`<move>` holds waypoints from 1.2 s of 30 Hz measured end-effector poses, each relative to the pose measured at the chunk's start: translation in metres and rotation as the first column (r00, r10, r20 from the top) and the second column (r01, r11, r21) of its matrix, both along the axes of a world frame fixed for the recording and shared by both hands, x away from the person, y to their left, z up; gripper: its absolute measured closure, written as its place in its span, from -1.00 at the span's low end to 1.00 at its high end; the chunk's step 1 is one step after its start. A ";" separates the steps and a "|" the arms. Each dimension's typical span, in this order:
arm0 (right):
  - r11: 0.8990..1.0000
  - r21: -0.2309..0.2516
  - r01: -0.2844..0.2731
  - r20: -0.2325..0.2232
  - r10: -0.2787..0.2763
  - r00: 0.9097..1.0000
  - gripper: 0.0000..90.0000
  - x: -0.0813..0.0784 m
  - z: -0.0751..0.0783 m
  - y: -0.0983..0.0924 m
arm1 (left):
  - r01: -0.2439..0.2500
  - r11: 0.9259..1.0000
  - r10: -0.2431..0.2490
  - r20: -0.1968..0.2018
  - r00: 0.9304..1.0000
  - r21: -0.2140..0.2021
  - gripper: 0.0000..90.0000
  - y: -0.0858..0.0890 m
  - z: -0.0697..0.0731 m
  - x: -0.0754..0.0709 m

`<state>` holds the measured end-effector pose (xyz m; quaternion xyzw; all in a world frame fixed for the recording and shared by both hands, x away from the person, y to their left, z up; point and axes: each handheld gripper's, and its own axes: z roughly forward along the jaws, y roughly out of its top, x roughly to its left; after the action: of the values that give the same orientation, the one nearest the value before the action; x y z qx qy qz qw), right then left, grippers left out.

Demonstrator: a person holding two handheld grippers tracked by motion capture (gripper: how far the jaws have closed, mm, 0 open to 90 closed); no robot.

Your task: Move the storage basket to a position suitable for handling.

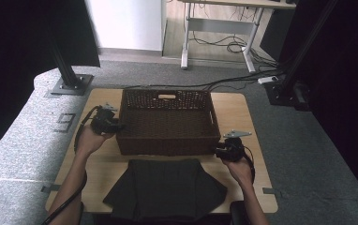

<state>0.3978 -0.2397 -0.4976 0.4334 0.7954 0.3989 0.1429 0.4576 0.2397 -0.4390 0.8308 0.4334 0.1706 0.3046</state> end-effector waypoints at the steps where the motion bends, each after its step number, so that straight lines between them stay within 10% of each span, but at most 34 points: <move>1: 1.000 -0.001 -0.003 0.001 0.003 1.000 0.30 -0.003 0.000 0.000 | 0.000 1.000 0.000 0.001 1.000 0.001 0.31 0.000 0.000 0.000; 25: 1.000 0.011 0.001 -0.005 -0.001 1.000 0.26 -0.034 -0.001 -0.003 | -0.006 1.000 0.006 0.005 1.000 -0.022 0.35 -0.004 -0.001 -0.011; 33: 1.000 -0.019 0.010 0.007 -0.010 1.000 0.09 -0.036 0.003 -0.006 | -0.044 0.998 0.046 0.068 0.997 -0.034 -0.21 0.006 0.005 -0.027; 36: 0.999 -0.036 0.038 0.028 -0.037 0.999 -0.13 -0.039 0.007 -0.012 | -0.065 0.992 0.072 0.067 0.995 -0.104 -0.35 0.023 0.006 -0.041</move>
<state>0.3584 -0.2517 -0.4909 0.4402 0.7922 0.3874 0.1693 0.4168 0.2628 -0.4332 0.7922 0.4588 0.1881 0.3556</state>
